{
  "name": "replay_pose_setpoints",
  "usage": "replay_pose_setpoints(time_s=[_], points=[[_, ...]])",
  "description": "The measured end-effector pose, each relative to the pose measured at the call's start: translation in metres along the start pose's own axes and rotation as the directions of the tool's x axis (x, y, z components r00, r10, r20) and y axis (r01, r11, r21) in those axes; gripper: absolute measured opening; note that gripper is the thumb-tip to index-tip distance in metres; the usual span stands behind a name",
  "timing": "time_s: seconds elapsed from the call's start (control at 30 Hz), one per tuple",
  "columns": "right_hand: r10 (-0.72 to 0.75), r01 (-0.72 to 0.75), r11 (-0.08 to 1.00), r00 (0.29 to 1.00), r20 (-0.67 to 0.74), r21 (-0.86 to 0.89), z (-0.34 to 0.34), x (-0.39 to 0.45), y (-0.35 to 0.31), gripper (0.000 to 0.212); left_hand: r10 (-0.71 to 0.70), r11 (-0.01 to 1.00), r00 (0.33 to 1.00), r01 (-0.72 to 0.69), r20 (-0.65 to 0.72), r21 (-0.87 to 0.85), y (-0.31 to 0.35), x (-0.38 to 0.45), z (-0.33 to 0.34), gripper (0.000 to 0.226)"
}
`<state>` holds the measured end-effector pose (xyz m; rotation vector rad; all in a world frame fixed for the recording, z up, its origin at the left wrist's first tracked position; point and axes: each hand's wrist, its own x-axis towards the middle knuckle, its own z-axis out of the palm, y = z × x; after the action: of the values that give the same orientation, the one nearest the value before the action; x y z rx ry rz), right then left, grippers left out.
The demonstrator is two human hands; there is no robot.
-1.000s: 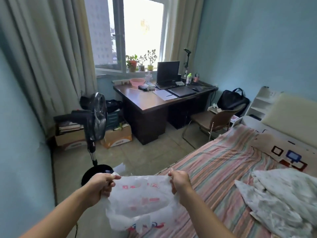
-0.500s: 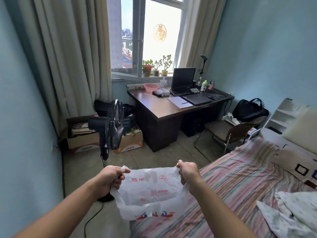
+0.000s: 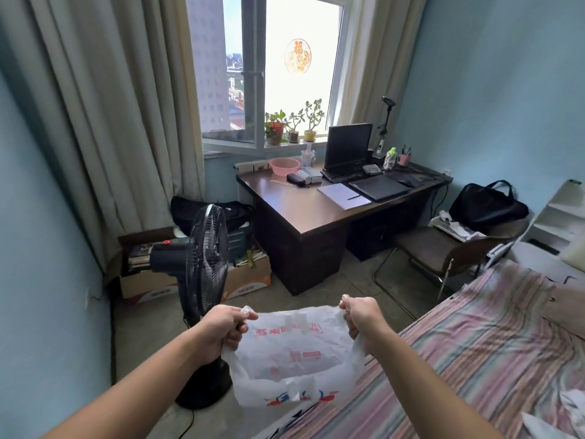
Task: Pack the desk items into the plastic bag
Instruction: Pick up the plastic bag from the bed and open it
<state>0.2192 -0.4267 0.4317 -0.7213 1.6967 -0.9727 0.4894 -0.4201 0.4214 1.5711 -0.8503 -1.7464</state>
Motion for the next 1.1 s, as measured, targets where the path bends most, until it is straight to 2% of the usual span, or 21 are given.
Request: replay_pose_setpoints(time_s=[0.13,0.47,0.8,1.1], points=[[0.033,-0.033,0.999,0.999,-0.006,0.012,0.007,0.041,-0.015,0.034,-0.006,1.0,0.999,0.006,0.035,0.008,0.027,0.035,0.006,0.026],[0.031,-0.027,0.999,0.992,-0.122,0.035,0.041,0.119,-0.066,0.035,-0.028,0.999,0.995,0.026,0.096,0.025,0.107,0.141,0.0,0.025],[0.028,-0.007,0.995,0.979,-0.2,0.103,0.074,0.153,-0.118,0.033,-0.037,0.999,0.994,0.034,0.098,0.027,0.173,0.203,-0.013,0.029],[0.009,0.007,0.998,0.967,-0.254,0.064,0.068,0.177,-0.143,0.033,-0.061,0.998,0.989,0.06,0.134,0.012,0.198,0.247,0.004,0.028]])
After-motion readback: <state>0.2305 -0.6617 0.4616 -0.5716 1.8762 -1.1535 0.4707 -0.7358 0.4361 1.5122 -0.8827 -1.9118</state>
